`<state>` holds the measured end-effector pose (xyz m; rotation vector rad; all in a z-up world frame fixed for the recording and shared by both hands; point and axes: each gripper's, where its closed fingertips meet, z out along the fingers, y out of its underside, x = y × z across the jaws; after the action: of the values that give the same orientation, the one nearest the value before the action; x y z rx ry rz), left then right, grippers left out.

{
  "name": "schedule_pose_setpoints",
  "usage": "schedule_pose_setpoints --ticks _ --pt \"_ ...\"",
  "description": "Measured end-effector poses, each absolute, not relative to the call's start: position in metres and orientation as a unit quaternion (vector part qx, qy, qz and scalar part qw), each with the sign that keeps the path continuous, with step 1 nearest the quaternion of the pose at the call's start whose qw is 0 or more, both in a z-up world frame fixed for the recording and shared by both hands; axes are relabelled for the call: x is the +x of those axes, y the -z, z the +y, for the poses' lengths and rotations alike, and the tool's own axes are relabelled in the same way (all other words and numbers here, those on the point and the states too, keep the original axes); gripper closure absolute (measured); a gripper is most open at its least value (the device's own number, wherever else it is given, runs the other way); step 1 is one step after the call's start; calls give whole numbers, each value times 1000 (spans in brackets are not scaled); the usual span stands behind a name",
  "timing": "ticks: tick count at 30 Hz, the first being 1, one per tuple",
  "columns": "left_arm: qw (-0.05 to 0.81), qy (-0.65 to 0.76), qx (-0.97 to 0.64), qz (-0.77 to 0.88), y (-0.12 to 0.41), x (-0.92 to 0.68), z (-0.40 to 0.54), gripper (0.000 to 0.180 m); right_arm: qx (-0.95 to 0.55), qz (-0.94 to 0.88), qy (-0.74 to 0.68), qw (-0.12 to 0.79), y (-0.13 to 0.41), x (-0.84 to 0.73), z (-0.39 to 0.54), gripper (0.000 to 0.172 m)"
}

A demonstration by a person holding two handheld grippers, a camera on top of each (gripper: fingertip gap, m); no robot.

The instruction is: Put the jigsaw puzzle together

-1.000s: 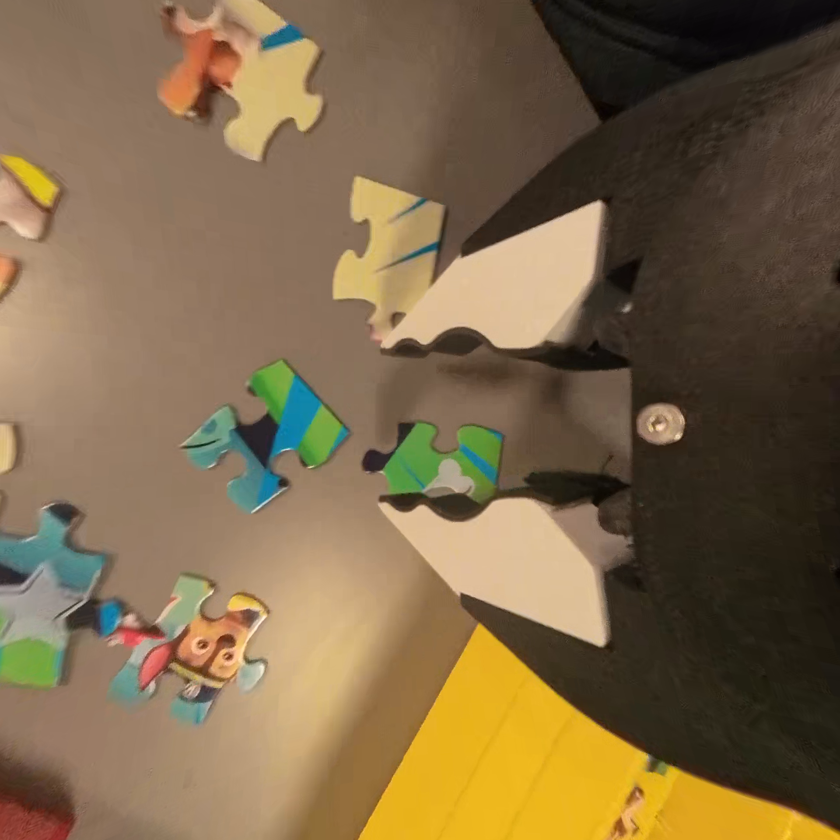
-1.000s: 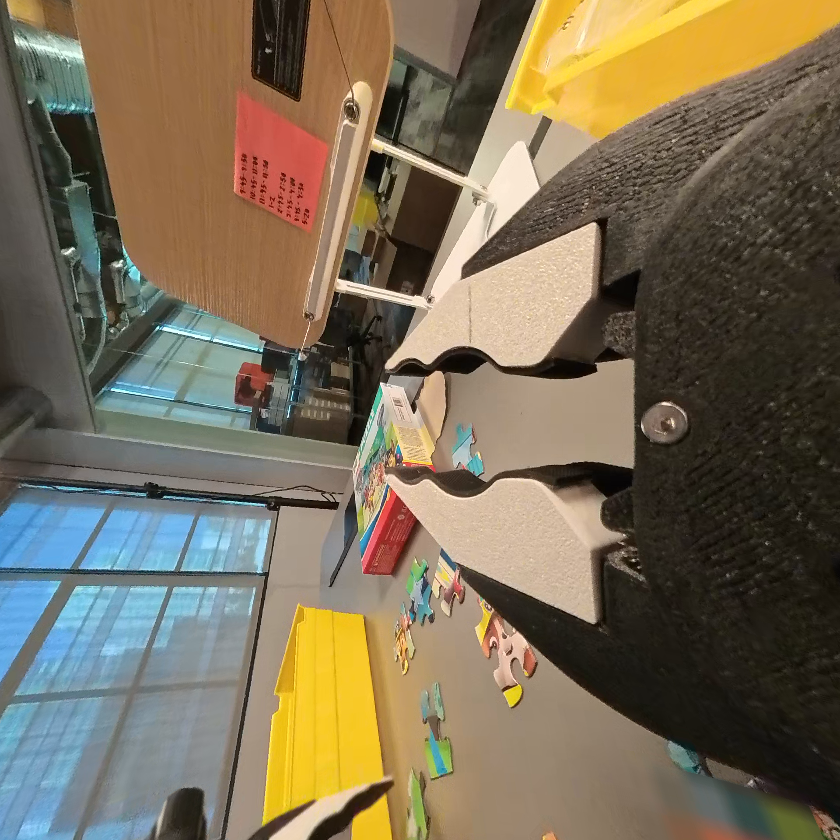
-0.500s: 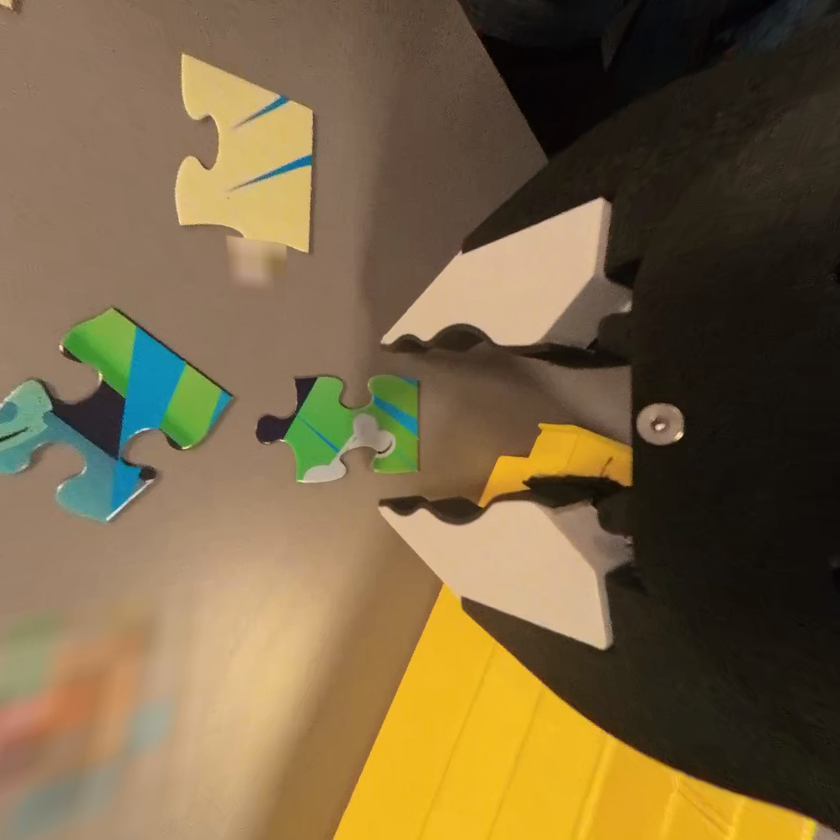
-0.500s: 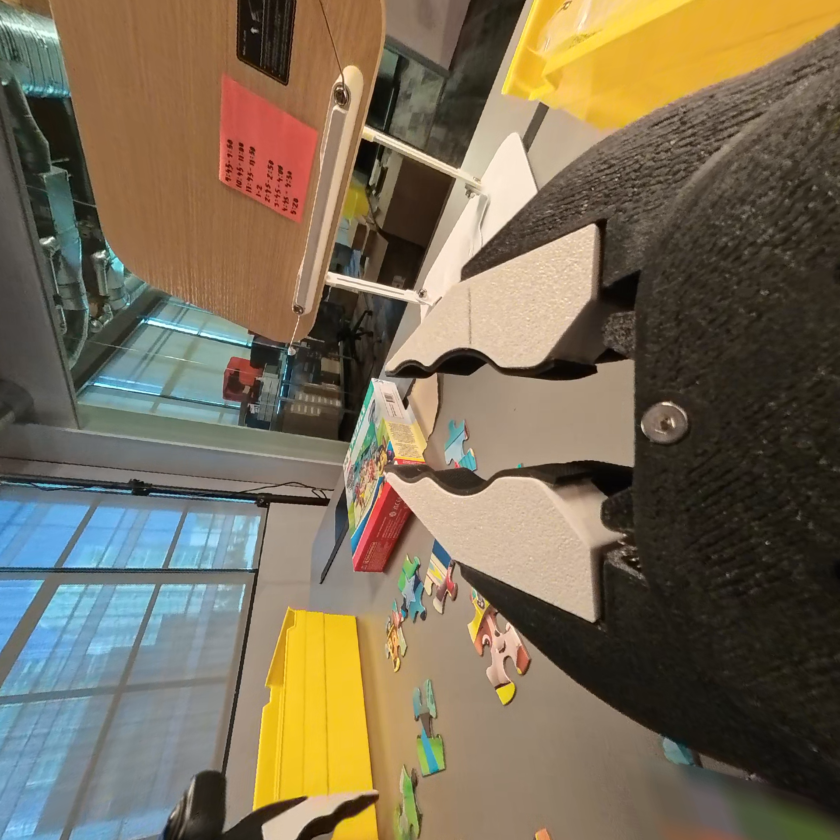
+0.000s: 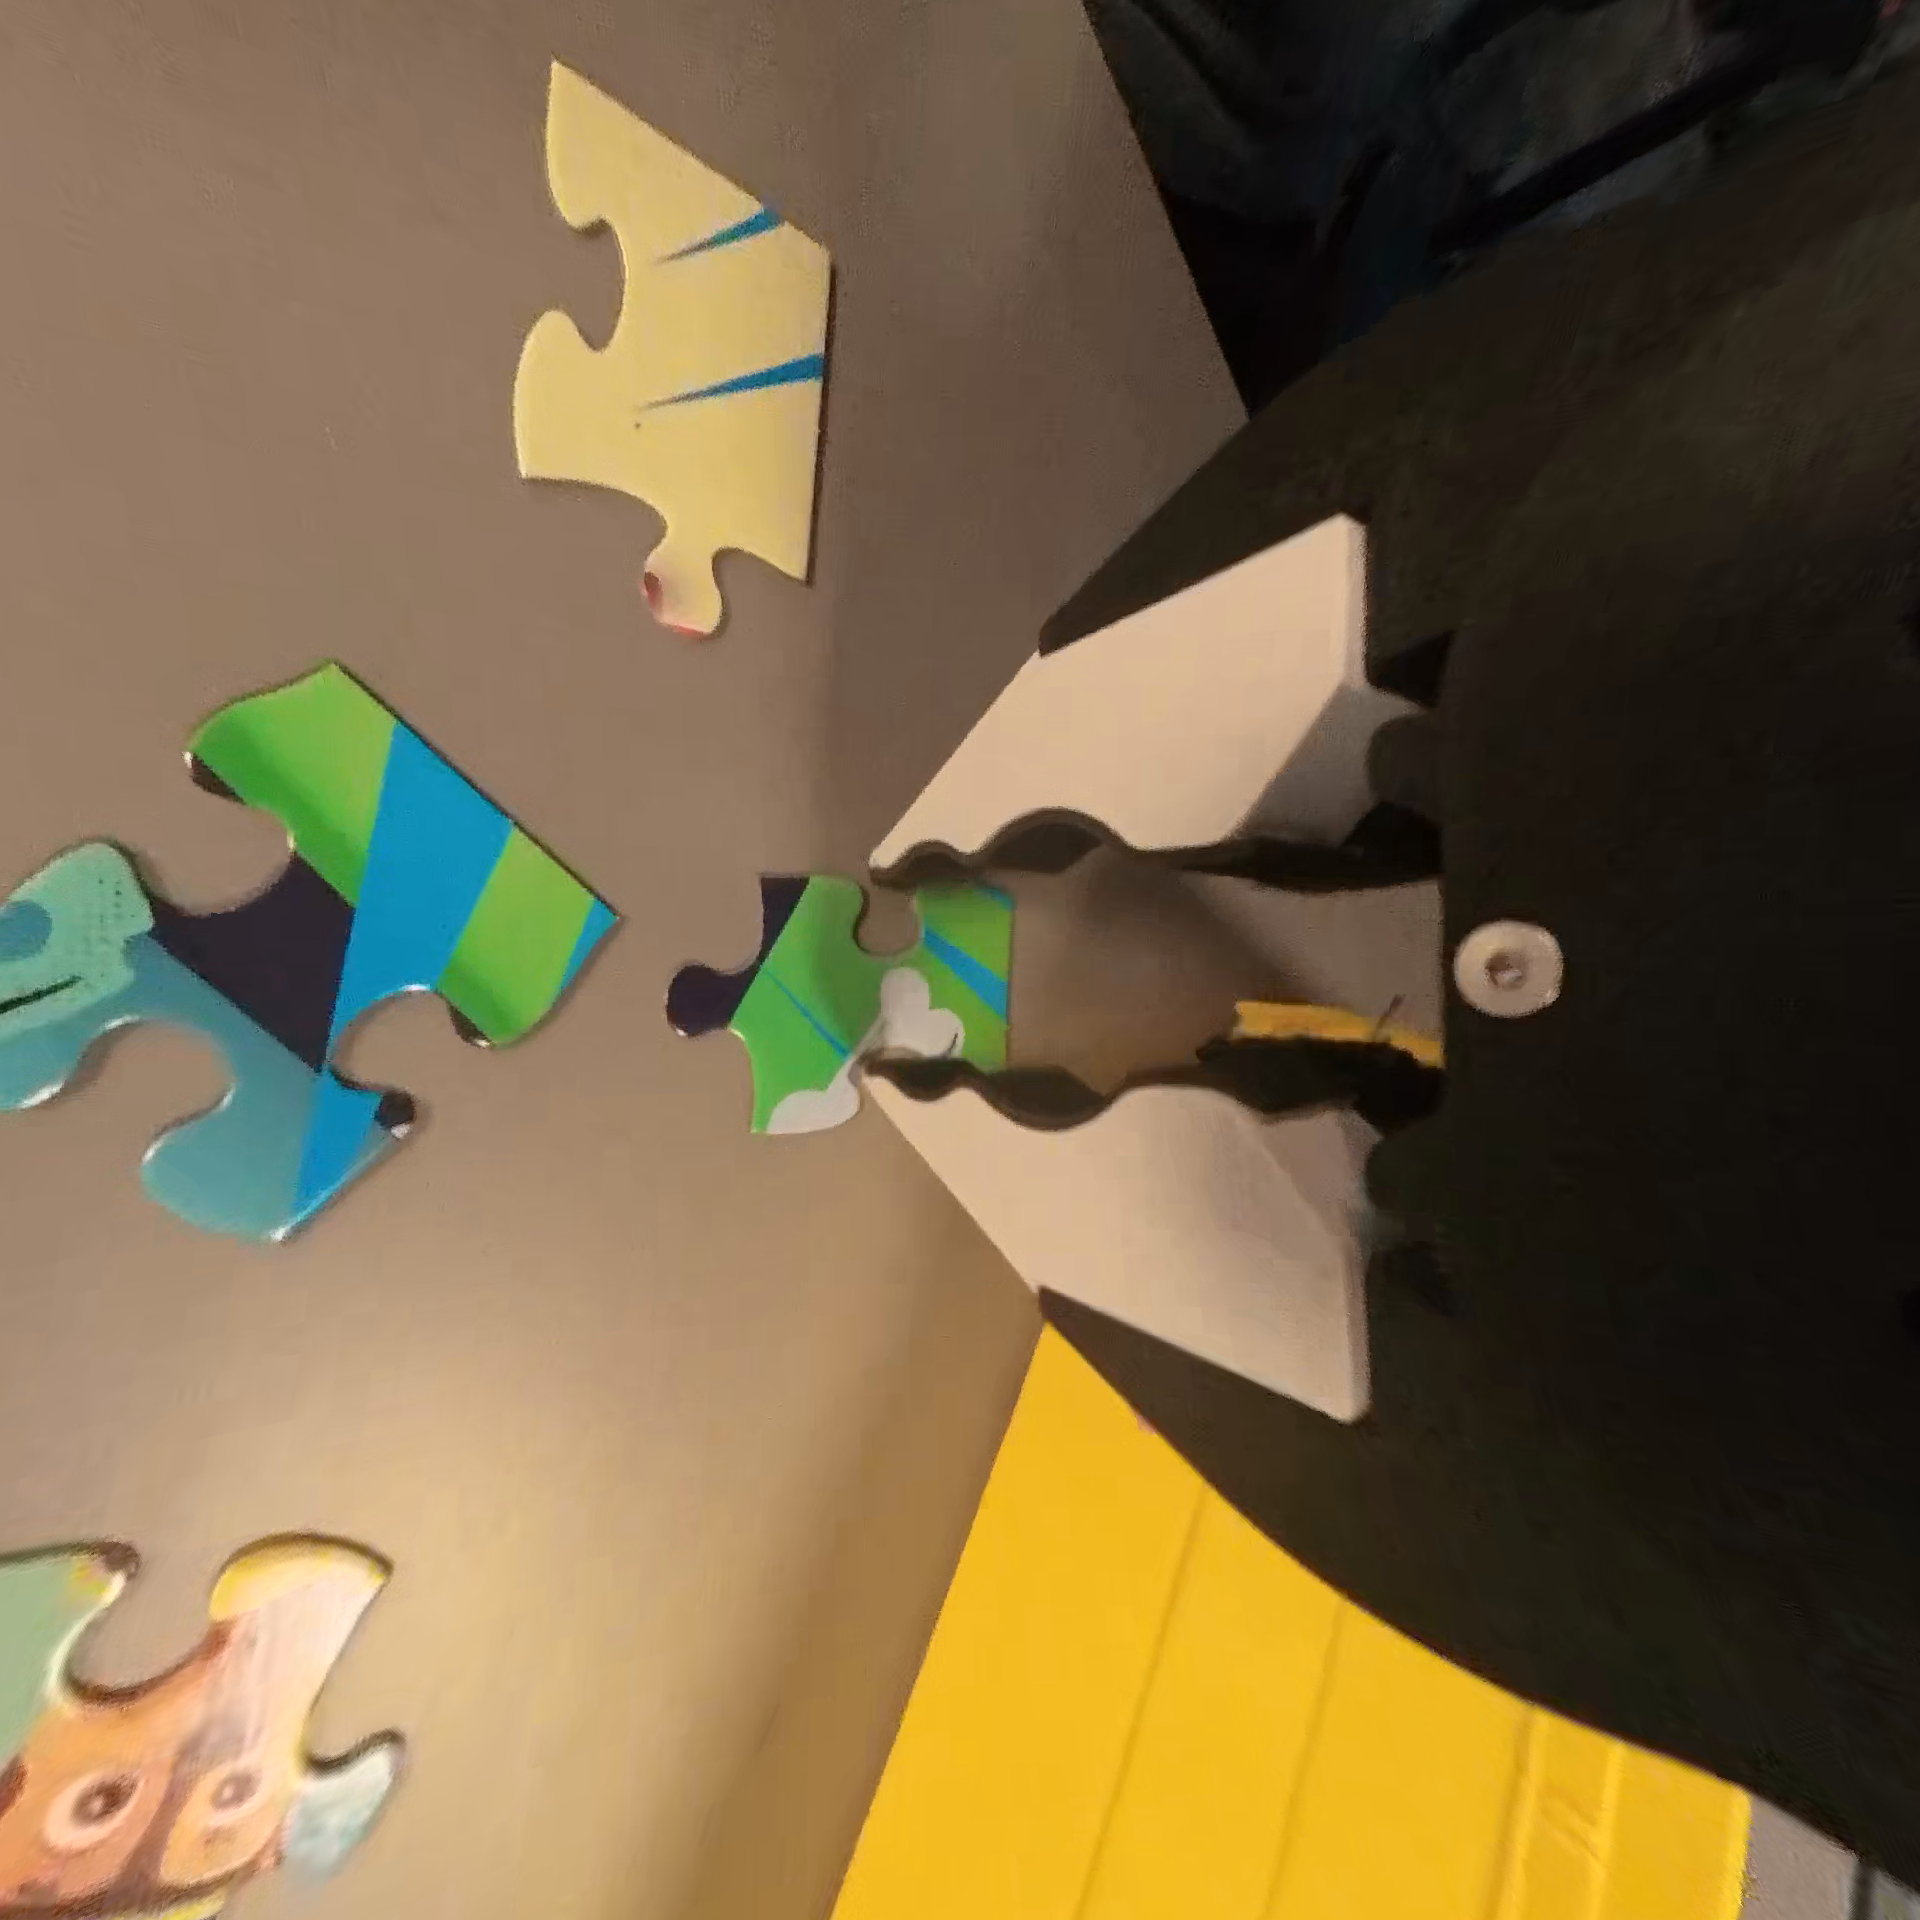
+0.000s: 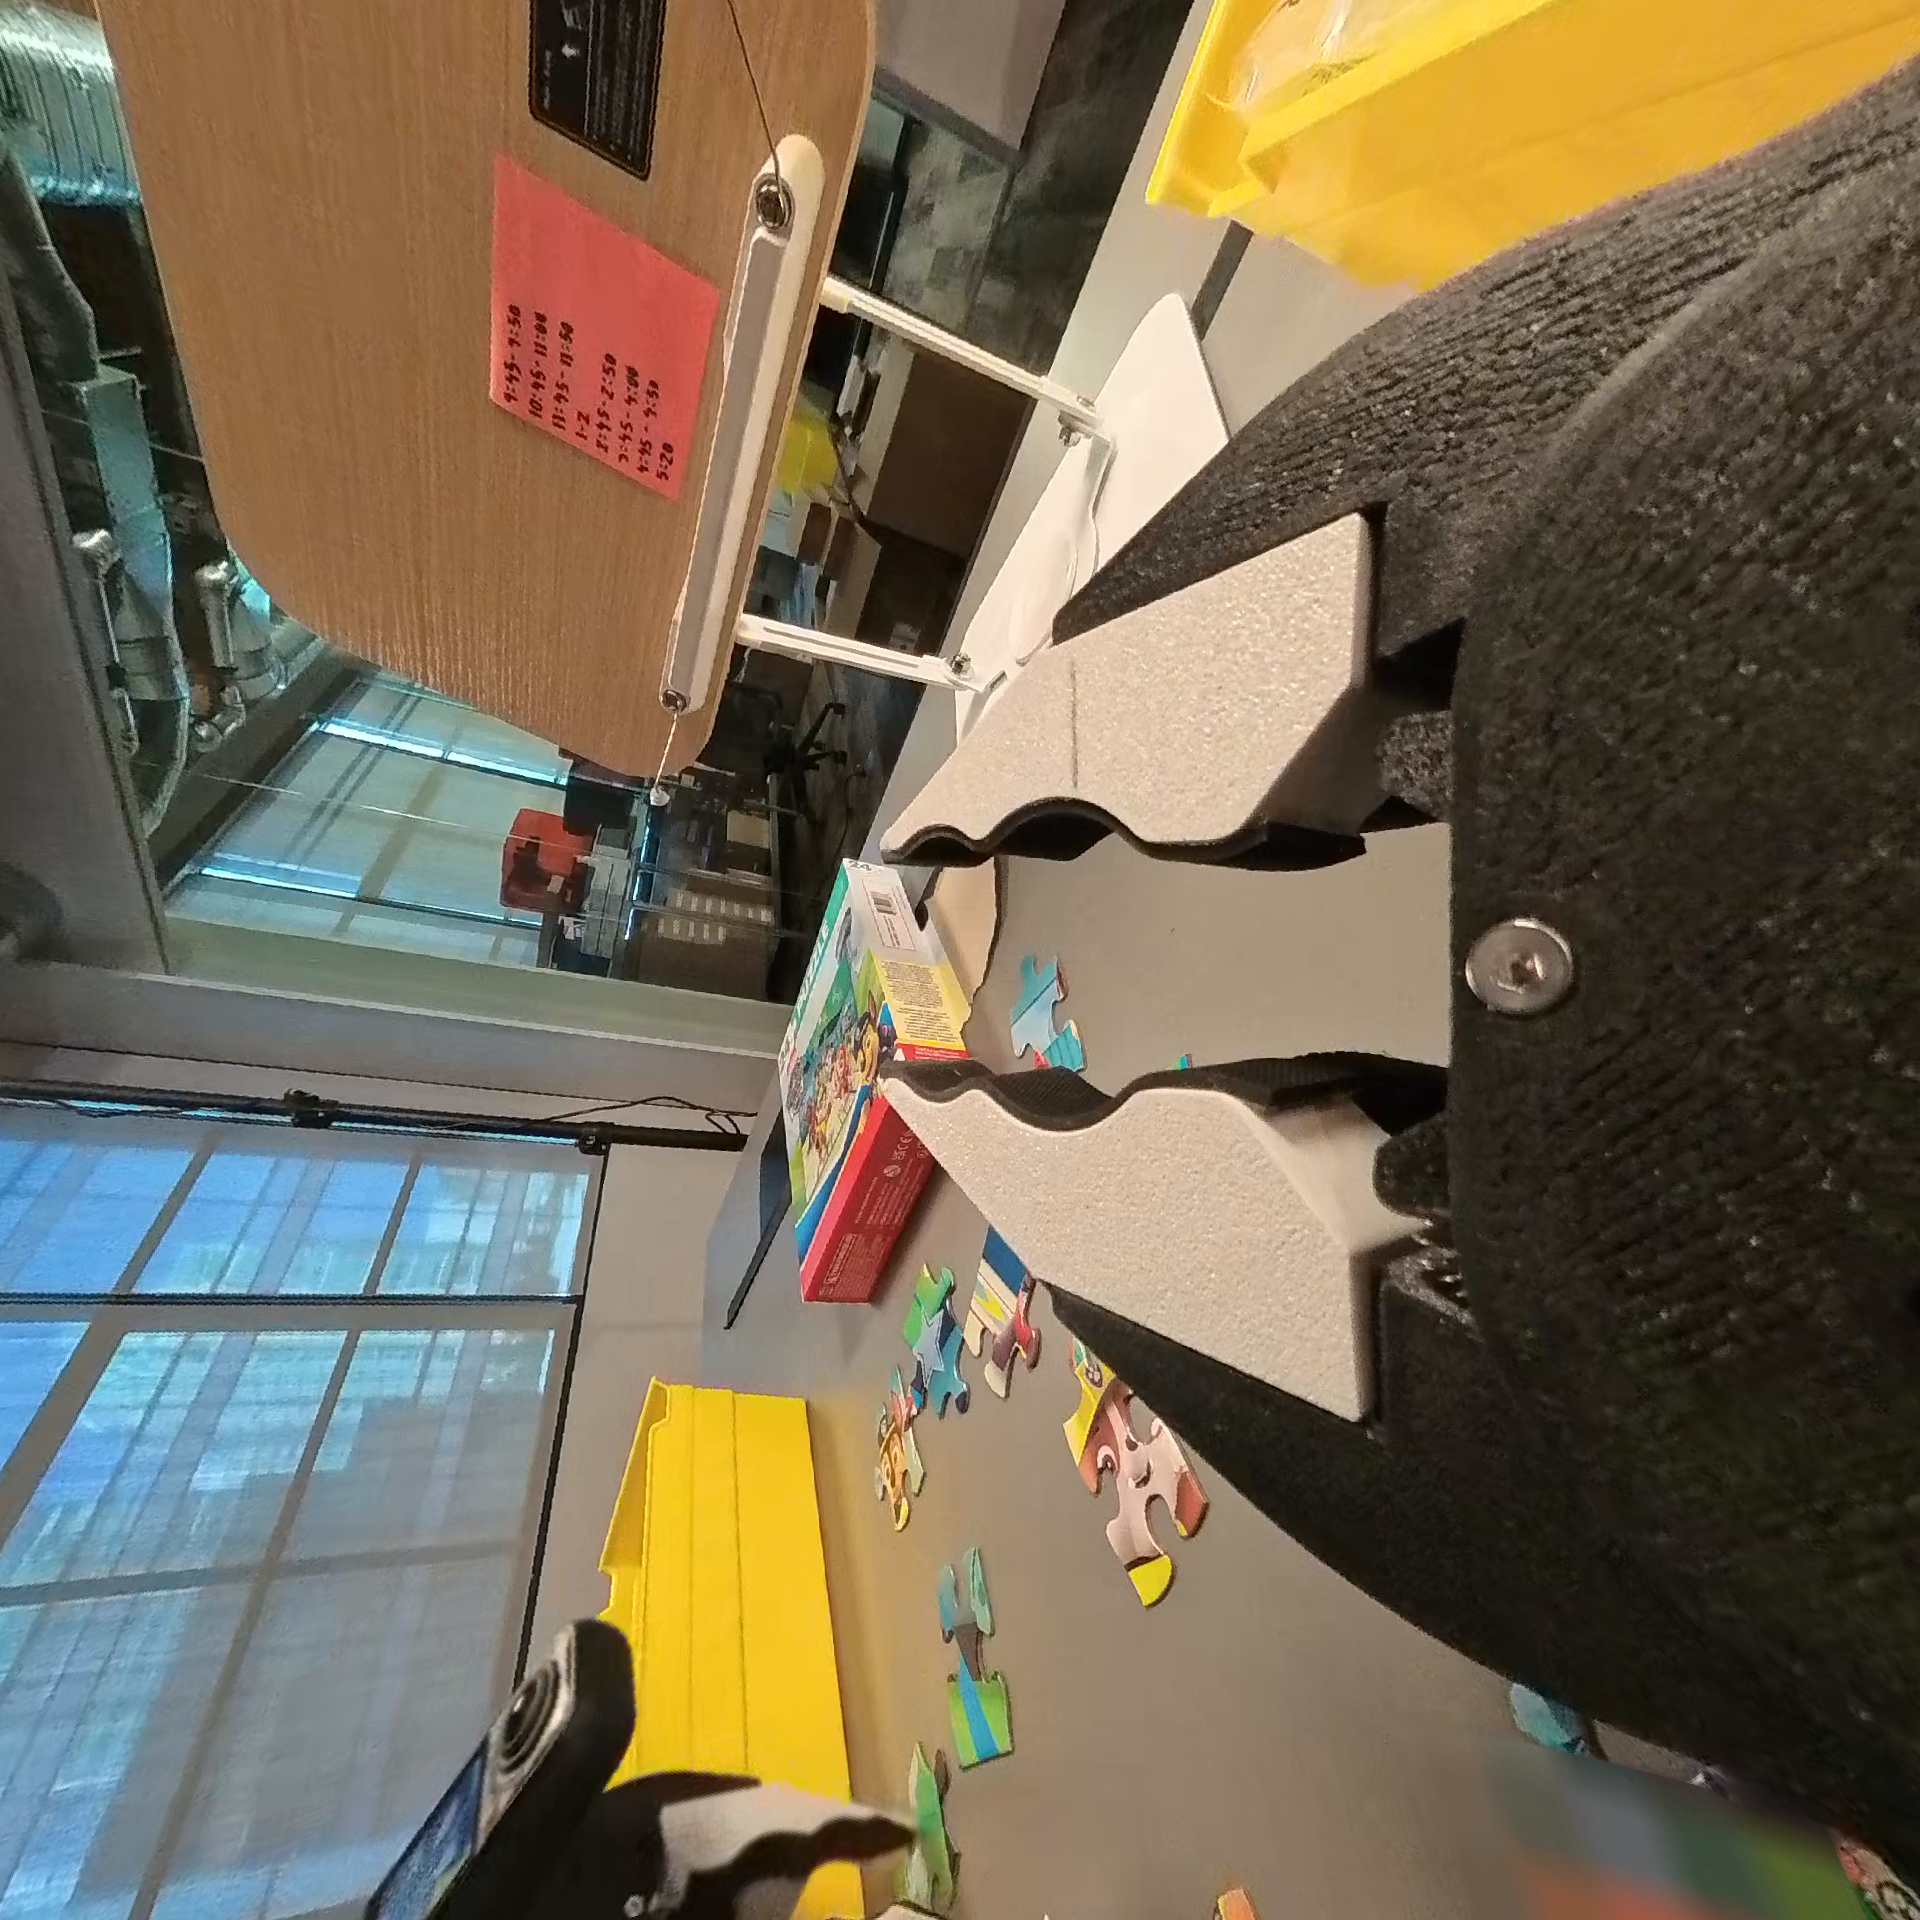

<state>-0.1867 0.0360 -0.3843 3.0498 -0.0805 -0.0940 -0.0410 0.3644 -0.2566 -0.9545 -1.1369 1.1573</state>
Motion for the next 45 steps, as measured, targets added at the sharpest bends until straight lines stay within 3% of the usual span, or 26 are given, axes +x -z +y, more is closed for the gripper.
schedule_pose_setpoints --ticks 5,6,13,19,22,29,35,45 --pt "55 45 995 -70 384 -188 38 165 -415 -481 -501 587 256 -41 369 136" --pt "38 70 993 -90 383 -192 43 180 -417 -479 -502 587 256 -41 369 136" --pt "-51 142 982 -109 357 -208 69 180 -419 -477 -506 584 256 -41 370 137" --pt "-139 169 974 53 318 -259 92 146 -419 -478 -505 583 257 -42 370 137" --pt "-106 136 979 107 322 -276 101 149 -417 -480 -506 583 257 -41 368 137" --pt "62 176 975 121 365 -312 81 164 -420 -472 -516 579 255 -39 370 137" --pt "96 231 964 84 374 -334 76 180 -421 -474 -516 576 256 -40 370 138" --pt "86 144 985 29 382 -291 75 180 -423 -476 -517 572 257 -41 369 138"
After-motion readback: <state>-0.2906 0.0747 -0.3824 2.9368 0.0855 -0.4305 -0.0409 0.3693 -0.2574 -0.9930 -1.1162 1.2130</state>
